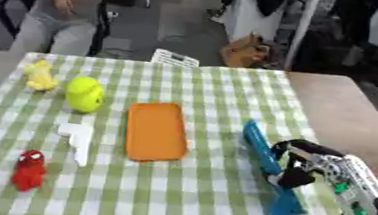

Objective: Pick up objects on the table and place them in the box.

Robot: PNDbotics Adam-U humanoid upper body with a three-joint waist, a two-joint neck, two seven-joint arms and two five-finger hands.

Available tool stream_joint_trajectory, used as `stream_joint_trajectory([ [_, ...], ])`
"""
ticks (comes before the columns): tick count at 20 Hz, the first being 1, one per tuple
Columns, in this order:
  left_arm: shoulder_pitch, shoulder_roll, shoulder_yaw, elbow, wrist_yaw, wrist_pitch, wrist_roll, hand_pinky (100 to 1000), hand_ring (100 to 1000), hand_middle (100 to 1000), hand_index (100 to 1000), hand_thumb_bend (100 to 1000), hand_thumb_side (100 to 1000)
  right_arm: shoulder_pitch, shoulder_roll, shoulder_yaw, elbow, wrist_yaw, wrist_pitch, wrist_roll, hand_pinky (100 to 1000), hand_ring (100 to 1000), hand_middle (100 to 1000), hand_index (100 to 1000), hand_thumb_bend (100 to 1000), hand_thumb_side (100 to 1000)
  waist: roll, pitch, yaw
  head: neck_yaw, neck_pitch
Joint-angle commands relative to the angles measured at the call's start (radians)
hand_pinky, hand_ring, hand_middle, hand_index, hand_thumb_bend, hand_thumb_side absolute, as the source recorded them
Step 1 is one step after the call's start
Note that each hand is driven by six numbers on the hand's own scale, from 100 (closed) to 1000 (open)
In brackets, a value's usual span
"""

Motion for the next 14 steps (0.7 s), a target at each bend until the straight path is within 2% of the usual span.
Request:
stream_joint_trajectory([
  [1,-0.008,0.02,0.002,-0.012,0.005,-0.001,-0.002,540,675,726,840,204,839,-0.018,-0.011,-0.009,-0.015,0.034,0.002,-0.026,316,558,719,861,250,100,-0.018,-0.005,0.001,-0.004,0.001],
  [6,-0.007,0.02,0.003,-0.011,0.006,-0.001,-0.001,540,675,726,840,203,840,-0.016,-0.008,-0.015,-0.017,0.032,0.015,-0.076,231,510,642,810,119,100,-0.017,-0.005,0.0,-0.003,0.0],
  [9,-0.007,0.02,0.003,-0.011,0.006,-0.001,0.0,540,675,726,840,203,840,-0.012,-0.006,-0.016,-0.013,0.015,0.028,-0.119,229,509,640,809,118,100,-0.017,-0.004,-0.001,-0.003,0.0],
  [12,-0.006,0.02,0.004,-0.011,0.006,-0.001,0.0,540,675,725,840,203,841,-0.006,0.002,-0.03,0.004,-0.015,0.047,-0.156,168,471,569,768,100,100,-0.016,-0.004,-0.004,-0.002,-0.001],
  [14,-0.006,0.02,0.004,-0.011,0.007,-0.001,0.001,540,675,725,840,203,841,-0.005,0.005,-0.035,0.018,-0.045,0.061,-0.182,165,469,563,765,100,100,-0.016,-0.004,-0.004,-0.002,-0.002],
])
